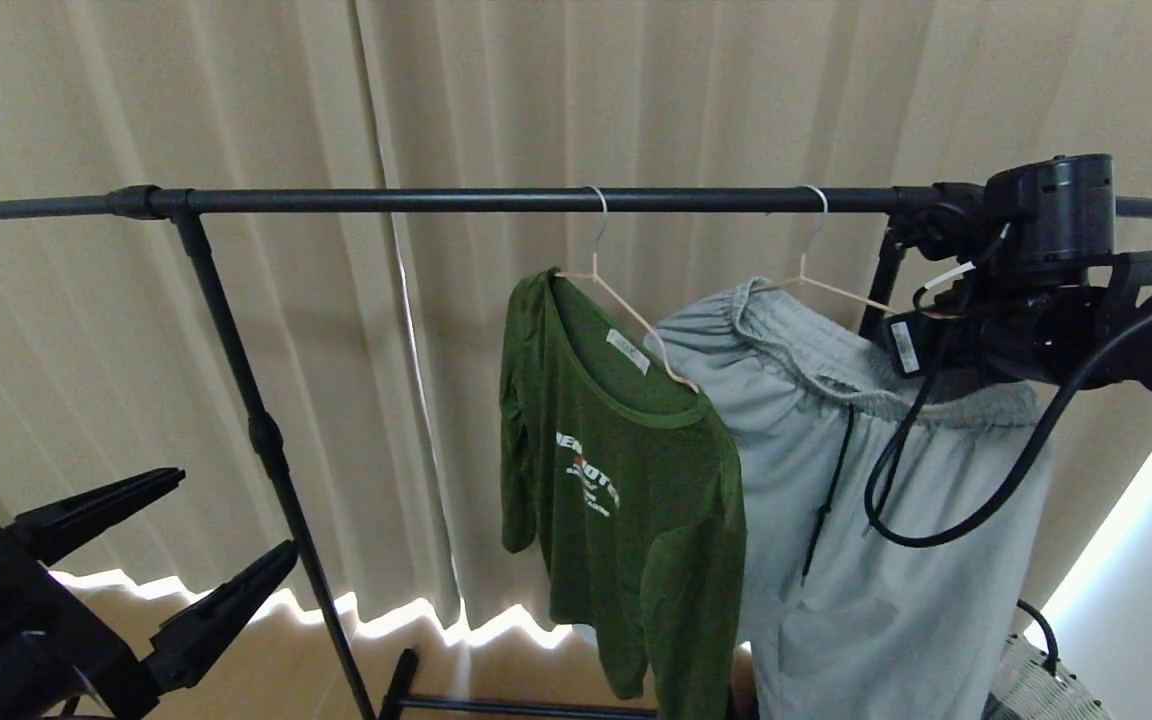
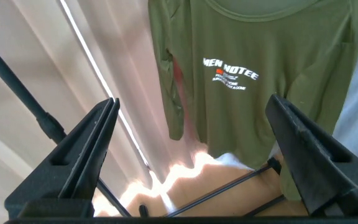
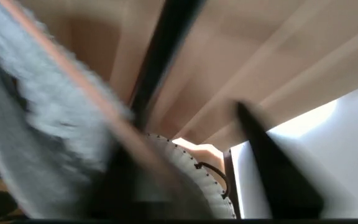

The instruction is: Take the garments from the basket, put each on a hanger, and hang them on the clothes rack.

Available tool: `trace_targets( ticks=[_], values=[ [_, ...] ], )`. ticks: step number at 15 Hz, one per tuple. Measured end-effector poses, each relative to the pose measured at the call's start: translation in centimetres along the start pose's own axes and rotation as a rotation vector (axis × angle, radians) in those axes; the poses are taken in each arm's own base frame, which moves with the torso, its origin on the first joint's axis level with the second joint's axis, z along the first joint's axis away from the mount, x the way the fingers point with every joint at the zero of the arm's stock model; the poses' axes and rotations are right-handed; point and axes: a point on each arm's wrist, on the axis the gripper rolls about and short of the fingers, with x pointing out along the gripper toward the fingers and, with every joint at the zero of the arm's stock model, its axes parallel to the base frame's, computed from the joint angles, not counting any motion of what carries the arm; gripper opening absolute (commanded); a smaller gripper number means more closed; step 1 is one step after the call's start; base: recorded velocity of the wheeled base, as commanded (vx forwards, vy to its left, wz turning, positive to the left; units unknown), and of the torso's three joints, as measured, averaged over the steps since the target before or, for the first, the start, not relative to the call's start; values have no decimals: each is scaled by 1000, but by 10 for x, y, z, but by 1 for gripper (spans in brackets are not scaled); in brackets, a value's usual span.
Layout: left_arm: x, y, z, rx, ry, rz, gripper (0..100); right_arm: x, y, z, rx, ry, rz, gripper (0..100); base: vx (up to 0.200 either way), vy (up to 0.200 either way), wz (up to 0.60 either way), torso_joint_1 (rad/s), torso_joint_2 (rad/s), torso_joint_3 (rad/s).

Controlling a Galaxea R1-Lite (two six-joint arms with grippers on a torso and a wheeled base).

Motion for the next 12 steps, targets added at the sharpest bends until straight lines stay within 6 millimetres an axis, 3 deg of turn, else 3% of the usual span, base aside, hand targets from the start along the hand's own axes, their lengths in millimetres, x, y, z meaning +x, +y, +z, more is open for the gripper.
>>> trace_targets(
  ticks=[8, 12],
  values=[
    [-3, 6, -1, -4, 6, 60, 100, -31, -5, -17, 77, -233, 217, 100, 0, 0, 0, 0, 0, 0],
    [-23, 16, -10, -9, 6, 217, 100, -44, -13, -40, 86, -279, 329, 100, 0, 0, 0, 0, 0, 0]
  ],
)
